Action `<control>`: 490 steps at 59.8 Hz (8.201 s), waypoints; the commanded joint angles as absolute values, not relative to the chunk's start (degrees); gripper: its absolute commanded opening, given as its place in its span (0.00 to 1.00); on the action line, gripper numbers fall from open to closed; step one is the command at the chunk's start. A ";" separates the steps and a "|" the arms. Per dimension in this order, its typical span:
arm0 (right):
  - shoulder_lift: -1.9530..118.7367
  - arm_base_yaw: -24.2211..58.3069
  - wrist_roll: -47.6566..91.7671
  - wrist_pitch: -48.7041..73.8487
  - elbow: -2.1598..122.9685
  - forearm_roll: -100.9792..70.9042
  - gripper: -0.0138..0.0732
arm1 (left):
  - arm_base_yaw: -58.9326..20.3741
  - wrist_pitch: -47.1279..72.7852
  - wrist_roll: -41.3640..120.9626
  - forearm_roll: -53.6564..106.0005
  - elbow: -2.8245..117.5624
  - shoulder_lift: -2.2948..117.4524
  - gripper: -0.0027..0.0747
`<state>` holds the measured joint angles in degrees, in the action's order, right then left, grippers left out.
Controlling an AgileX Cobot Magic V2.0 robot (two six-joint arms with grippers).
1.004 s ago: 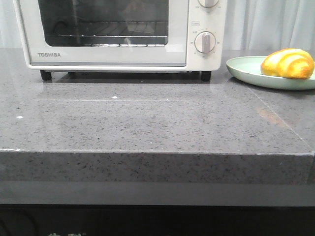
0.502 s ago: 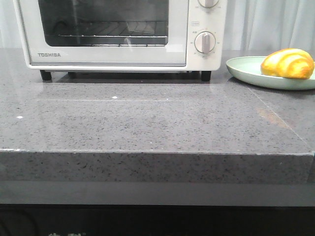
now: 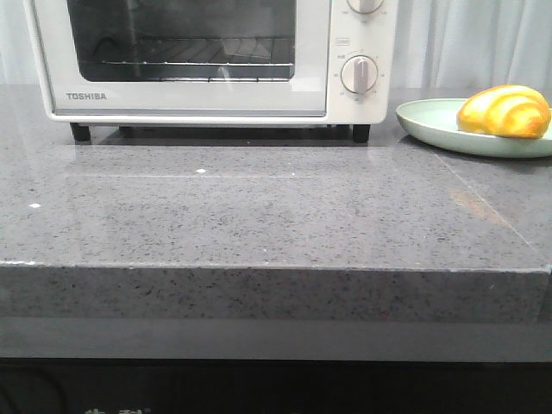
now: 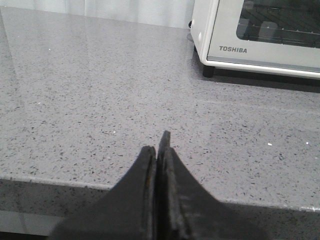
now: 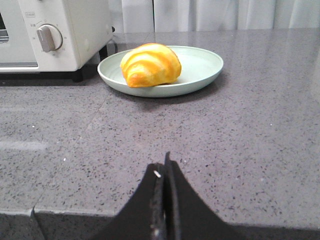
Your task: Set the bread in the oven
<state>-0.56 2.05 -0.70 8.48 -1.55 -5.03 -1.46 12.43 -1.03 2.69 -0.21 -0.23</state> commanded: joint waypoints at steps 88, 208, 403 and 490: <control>17.10 1.56 -0.61 13.79 27.24 -4.26 0.08 | -25.40 -1.64 -1.06 -5.10 62.35 71.87 0.01; 17.18 1.56 -0.61 13.74 27.24 -5.59 0.24 | -8.26 9.23 -4.39 -1.12 38.99 38.31 0.01; 58.78 3.81 3.42 33.48 51.98 -45.29 0.20 | -6.55 10.32 -4.39 -1.90 33.79 30.97 0.01; 96.84 35.90 3.37 -13.04 77.09 -61.57 0.54 | -6.55 10.32 -4.39 -1.90 33.79 30.97 0.01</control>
